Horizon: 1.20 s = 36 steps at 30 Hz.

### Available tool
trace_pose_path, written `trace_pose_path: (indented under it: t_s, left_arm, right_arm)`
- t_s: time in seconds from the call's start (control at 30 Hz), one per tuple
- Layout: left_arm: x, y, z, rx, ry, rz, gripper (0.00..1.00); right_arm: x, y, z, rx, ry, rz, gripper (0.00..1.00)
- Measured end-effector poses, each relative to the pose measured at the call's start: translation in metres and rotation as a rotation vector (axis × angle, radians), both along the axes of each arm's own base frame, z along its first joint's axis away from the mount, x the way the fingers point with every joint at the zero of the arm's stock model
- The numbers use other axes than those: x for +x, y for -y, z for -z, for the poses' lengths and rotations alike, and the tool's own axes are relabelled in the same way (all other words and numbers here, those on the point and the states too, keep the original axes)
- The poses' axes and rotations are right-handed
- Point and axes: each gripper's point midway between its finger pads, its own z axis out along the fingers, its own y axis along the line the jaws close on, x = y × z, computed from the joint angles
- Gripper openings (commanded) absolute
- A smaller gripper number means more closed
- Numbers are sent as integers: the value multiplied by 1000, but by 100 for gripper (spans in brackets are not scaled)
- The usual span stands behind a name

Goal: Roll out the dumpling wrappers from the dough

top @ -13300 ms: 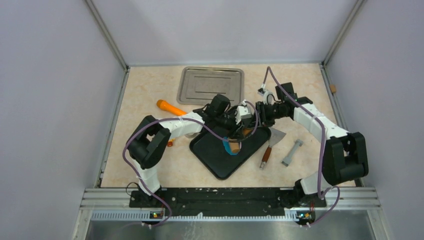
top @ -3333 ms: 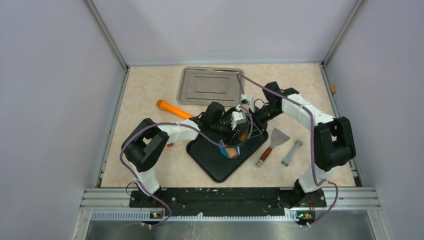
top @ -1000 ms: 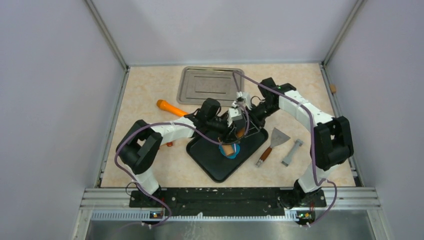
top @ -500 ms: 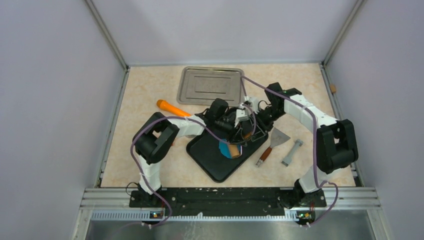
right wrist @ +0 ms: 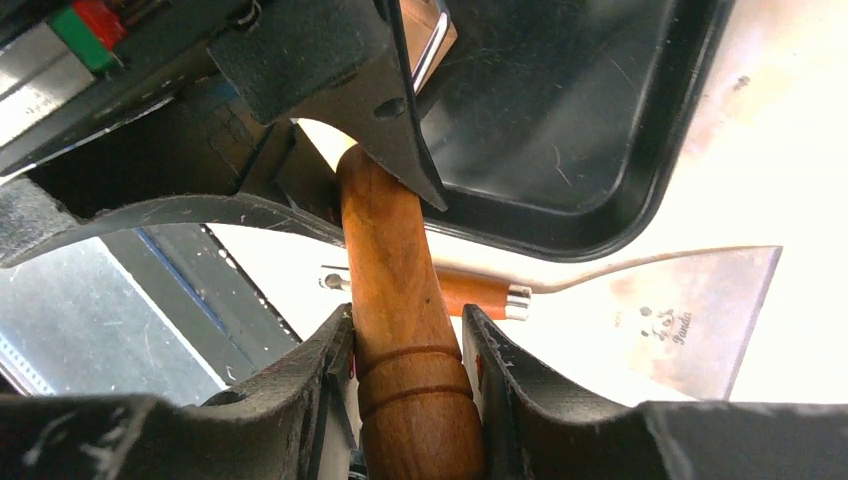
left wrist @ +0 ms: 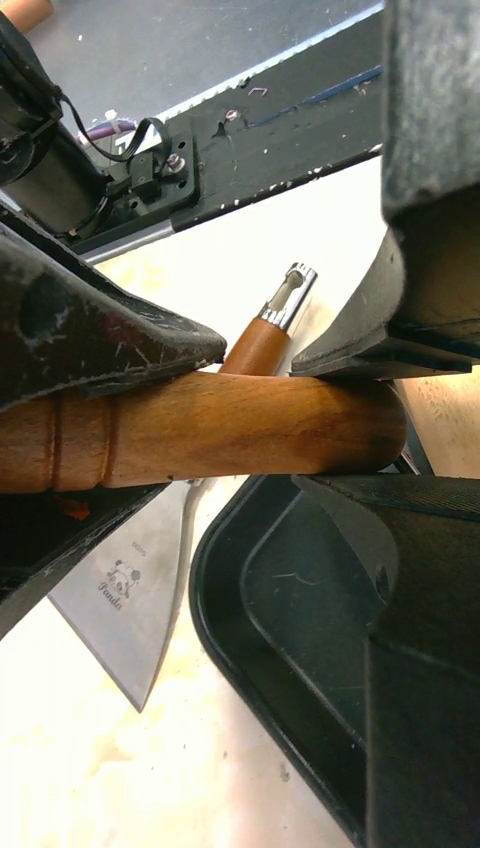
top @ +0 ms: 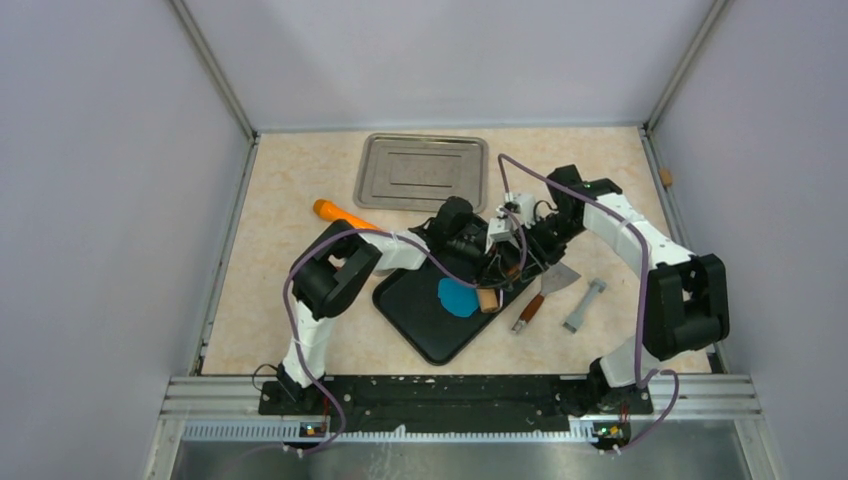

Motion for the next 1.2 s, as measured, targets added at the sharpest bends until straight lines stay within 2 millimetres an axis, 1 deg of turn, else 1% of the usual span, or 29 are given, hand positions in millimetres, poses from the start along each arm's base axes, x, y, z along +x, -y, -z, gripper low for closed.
trace_pose_path:
  t_s: [0.13, 0.23, 0.33, 0.43, 0.53, 0.63, 0.73, 0.8, 1.0, 1.1, 1.2]
  left_arm:
    - [9, 6, -5, -8, 19, -12, 0]
    - [26, 13, -14, -15, 57, -53, 0]
    - [44, 15, -30, -27, 85, -81, 0]
    - [60, 7, -42, -16, 98, -115, 0]
    - [66, -8, -45, 14, 100, -137, 0]
    - [66, -27, -41, 63, 81, -164, 0]
    - [62, -45, -32, 107, 51, -186, 0]
    - [58, -53, -25, 127, 30, -195, 0]
    - [42, -68, -12, 145, 3, -218, 0]
    - [32, -73, -3, 149, -15, -221, 0]
    - [30, -79, 0, 143, 4, -248, 0]
  right_arm:
    - [7, 5, -5, -22, 17, 23, 0]
    - [20, 10, -15, -44, 62, 46, 0]
    - [36, 10, -32, -52, 126, 77, 0]
    - [48, 3, -42, -25, 174, 88, 0]
    - [52, -10, -45, 18, 182, 78, 0]
    - [55, -28, -41, 68, 151, 41, 0]
    - [55, -45, -32, 104, 110, 1, 0]
    - [52, -53, -26, 117, 81, -18, 0]
    - [38, -65, -14, 129, 27, -61, 0]
    - [30, -70, -4, 130, -2, -75, 0]
    - [29, -76, 0, 146, -15, -77, 0]
